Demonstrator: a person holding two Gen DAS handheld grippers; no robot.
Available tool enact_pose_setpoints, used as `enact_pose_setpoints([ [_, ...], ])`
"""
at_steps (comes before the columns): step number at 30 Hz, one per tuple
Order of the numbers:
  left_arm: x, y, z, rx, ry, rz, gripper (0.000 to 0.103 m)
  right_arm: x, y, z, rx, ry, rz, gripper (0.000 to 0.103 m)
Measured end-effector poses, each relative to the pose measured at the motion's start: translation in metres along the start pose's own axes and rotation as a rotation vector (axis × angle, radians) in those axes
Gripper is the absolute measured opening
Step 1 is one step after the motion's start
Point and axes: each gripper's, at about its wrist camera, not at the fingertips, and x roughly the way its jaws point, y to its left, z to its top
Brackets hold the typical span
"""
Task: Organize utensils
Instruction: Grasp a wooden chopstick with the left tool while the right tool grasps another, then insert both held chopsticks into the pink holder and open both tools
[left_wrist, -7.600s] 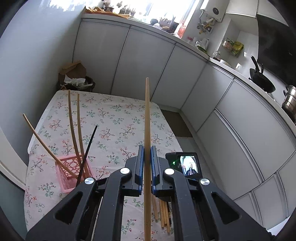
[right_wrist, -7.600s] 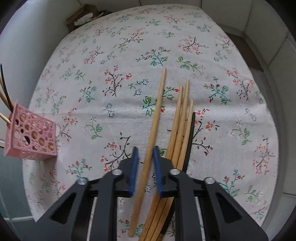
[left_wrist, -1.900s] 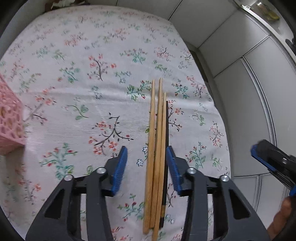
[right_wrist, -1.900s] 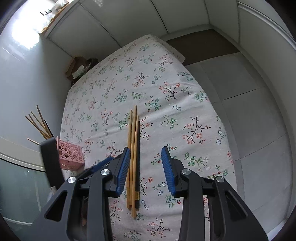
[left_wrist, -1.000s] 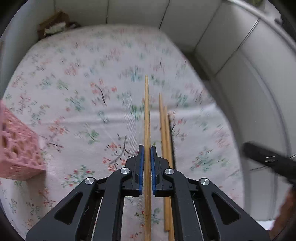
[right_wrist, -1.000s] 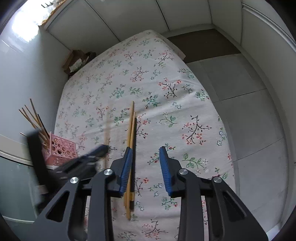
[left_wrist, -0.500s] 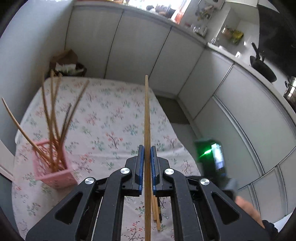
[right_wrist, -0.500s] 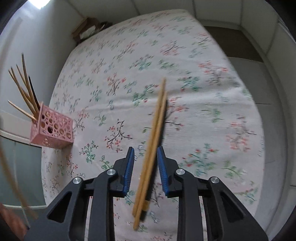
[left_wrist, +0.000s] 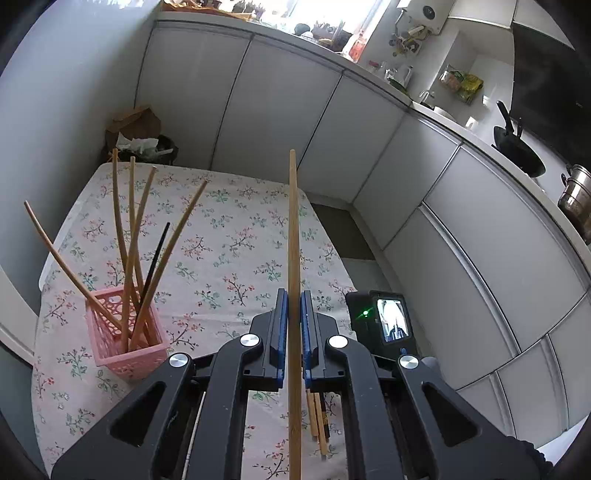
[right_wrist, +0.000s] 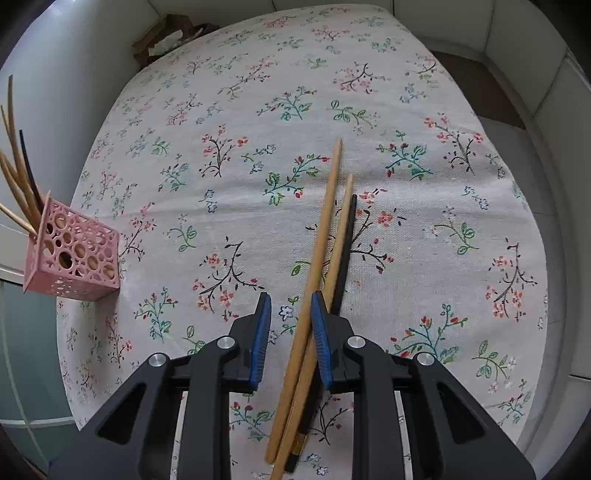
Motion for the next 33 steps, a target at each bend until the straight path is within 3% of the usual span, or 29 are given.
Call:
enact_pose_setpoints([
  [8, -0.006, 0.005, 0.003, 0.003, -0.019, 0.007, 0.006, 0.008, 0.007, 0.003, -0.015, 0.002, -0.020, 0.021],
  [10, -0.008, 0.008, 0.003, -0.002, -0.029, 0.006, 0.006, 0.009, 0.012, 0.002, -0.009, 0.010, -0.014, 0.009],
  [17, -0.017, 0.011, 0.006, -0.006, -0.068, 0.014, 0.006, -0.018, 0.022, -0.002, -0.039, -0.051, 0.039, 0.008],
  [26, -0.038, 0.042, 0.021, -0.049, -0.160, 0.053, 0.006, -0.081, 0.033, -0.009, -0.080, -0.243, 0.172, 0.008],
  [33, -0.055, 0.075, 0.027, -0.096, -0.263, 0.120, 0.006, -0.120, 0.050, -0.015, -0.158, -0.408, 0.202, 0.008],
])
